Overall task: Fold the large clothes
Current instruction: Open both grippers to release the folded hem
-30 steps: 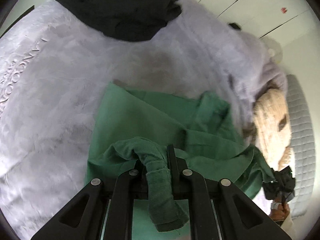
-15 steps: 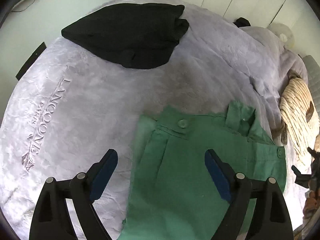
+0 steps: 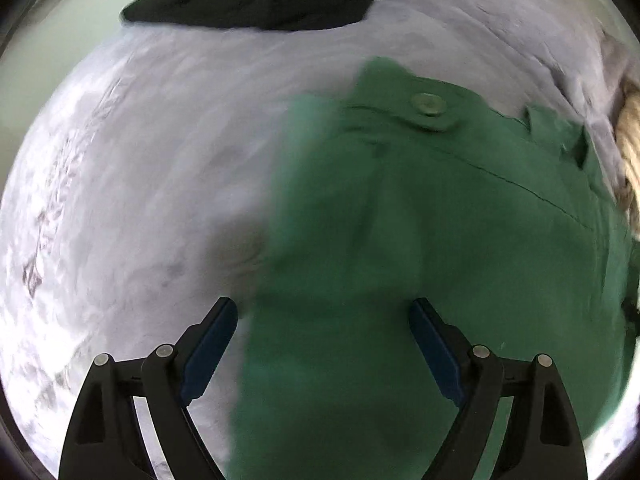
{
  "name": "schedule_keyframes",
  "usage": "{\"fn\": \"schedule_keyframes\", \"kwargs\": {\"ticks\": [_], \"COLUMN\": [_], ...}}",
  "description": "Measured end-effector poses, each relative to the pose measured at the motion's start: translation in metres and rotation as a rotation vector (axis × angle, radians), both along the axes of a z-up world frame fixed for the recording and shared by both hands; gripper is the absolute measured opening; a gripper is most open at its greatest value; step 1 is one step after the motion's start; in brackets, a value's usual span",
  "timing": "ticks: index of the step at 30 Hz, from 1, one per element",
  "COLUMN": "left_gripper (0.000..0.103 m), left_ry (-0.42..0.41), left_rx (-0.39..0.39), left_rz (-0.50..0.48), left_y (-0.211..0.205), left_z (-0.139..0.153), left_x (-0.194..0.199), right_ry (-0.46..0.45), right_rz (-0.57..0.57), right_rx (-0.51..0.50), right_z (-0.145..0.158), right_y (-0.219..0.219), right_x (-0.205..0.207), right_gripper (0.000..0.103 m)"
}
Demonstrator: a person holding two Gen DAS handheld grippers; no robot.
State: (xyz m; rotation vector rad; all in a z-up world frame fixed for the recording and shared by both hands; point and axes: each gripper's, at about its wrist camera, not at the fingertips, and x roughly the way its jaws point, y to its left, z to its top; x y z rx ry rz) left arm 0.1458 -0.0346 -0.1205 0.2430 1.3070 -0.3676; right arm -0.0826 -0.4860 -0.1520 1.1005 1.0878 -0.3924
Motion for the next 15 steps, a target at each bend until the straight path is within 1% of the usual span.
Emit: {"fn": "schedule_keyframes", "kwargs": {"ticks": [3, 4, 5, 6, 7, 8, 9, 10, 11, 12, 15], "left_gripper": [0.089, 0.089, 0.089, 0.089, 0.089, 0.089, 0.089, 0.089, 0.089, 0.089, 0.089], "left_ry": [-0.025, -0.023, -0.01, 0.011, 0.037, 0.062, 0.093, 0.132, 0.163, 0.197, 0.272], "left_rx": [0.033, 0.029, 0.014, -0.009, -0.036, -0.056, -0.077, -0.1, -0.123, -0.149, -0.216], "left_rz": [0.044, 0.051, 0.061, 0.073, 0.086, 0.1, 0.118, 0.139, 0.156, 0.176, 0.221], "left_y": [0.028, 0.035, 0.046, 0.057, 0.068, 0.077, 0.088, 0.098, 0.105, 0.112, 0.124], "left_z": [0.016, 0.02, 0.025, 0.028, 0.03, 0.031, 0.029, 0.025, 0.022, 0.018, 0.006], "left_x": [0.004, 0.003, 0.003, 0.001, -0.002, -0.005, -0.009, -0.014, -0.019, -0.026, -0.042], "right_ry": [0.023, 0.025, 0.017, 0.007, -0.007, -0.031, -0.057, -0.083, -0.114, -0.131, -0.139], "right_rz": [-0.062, -0.072, -0.08, -0.085, -0.086, -0.084, -0.081, -0.078, -0.072, -0.065, -0.111], "right_rx": [-0.004, 0.001, 0.012, 0.023, 0.029, 0.042, 0.056, 0.066, 0.089, 0.132, 0.273], "right_z": [0.006, 0.01, 0.015, 0.021, 0.028, 0.034, 0.043, 0.048, 0.053, 0.053, 0.041], "right_y": [-0.014, -0.016, -0.017, -0.015, -0.011, -0.005, 0.006, 0.015, 0.029, 0.042, 0.079], "right_x": [-0.022, -0.027, -0.033, -0.038, -0.045, -0.053, -0.06, -0.068, -0.078, -0.087, -0.12], "right_gripper": [0.0, 0.004, 0.004, 0.008, 0.028, 0.059, 0.074, 0.082, 0.082, 0.082, 0.082]}}
